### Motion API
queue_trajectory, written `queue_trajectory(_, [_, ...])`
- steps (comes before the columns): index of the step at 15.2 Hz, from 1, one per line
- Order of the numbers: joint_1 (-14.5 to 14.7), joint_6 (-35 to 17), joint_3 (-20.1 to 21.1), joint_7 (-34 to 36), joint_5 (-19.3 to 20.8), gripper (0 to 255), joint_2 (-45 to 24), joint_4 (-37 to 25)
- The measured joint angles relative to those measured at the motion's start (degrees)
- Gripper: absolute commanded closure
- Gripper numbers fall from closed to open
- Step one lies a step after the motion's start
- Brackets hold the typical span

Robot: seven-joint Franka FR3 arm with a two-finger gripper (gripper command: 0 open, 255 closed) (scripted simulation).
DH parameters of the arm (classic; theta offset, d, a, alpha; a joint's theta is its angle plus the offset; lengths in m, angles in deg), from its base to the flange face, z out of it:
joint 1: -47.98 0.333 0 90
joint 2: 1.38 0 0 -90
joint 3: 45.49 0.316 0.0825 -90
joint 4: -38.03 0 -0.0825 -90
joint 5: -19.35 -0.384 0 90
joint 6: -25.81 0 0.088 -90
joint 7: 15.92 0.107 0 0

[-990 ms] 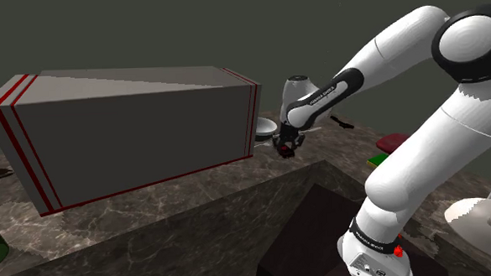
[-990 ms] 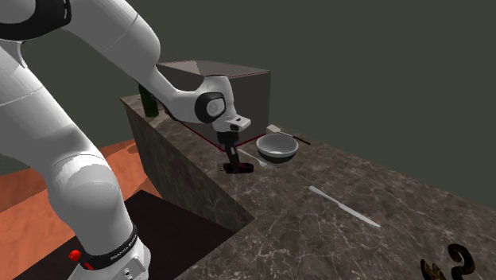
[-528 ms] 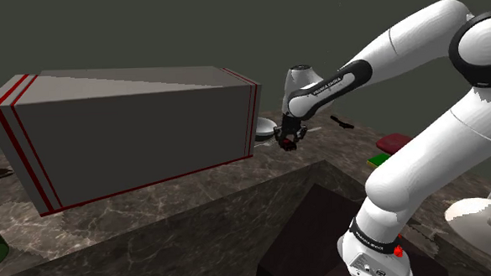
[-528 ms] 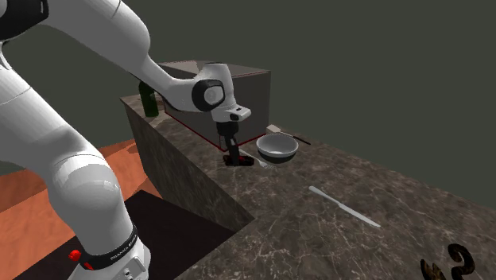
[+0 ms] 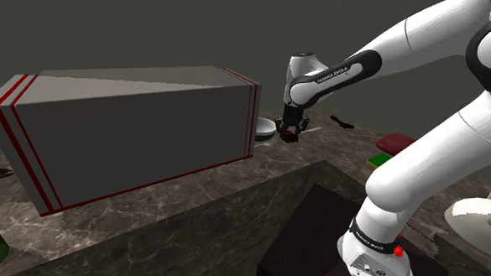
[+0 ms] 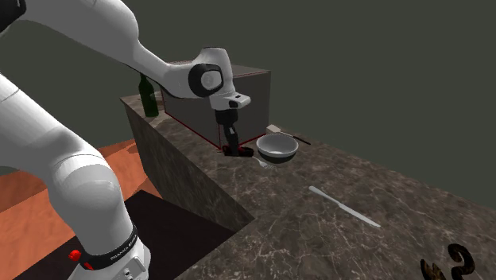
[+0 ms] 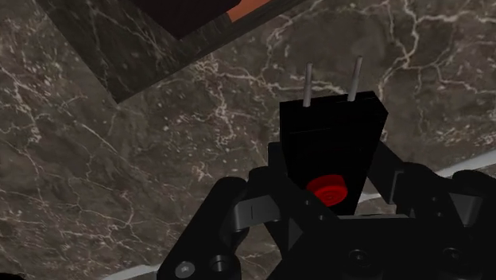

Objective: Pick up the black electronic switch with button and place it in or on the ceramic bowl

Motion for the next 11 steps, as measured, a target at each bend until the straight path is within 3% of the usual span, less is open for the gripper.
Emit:
queue_trajectory(6, [0.3,5.3,0.0,-0.9,-0.7,255,2.5,-2.9])
queue_trajectory(11, [0.0,5.5,-0.3,-1.6,-0.8,255,-6.6,-12.2])
